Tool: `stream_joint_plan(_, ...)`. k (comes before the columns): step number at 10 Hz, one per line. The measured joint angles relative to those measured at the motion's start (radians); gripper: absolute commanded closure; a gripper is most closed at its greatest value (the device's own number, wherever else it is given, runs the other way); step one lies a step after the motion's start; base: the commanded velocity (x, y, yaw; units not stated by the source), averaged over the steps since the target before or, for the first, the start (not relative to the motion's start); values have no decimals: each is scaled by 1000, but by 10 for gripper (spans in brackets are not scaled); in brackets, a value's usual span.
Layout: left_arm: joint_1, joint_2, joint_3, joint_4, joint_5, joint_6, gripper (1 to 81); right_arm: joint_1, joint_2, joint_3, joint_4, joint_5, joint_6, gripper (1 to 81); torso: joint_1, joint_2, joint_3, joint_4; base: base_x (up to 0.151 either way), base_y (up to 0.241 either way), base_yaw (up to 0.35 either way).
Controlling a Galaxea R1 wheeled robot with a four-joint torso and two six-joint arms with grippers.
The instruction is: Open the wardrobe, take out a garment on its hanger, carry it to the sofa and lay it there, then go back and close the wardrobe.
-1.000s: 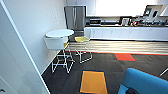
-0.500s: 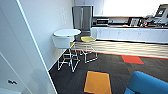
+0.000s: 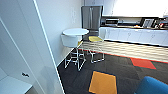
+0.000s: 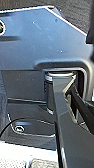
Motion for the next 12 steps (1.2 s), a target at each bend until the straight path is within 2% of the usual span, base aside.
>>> stream_joint_plan(12, 1, 48, -34, 3, 6, 0, 10, -4, 4, -12, 0, -1, -3, 10, 0, 0, 0, 0, 0, 0, 244)
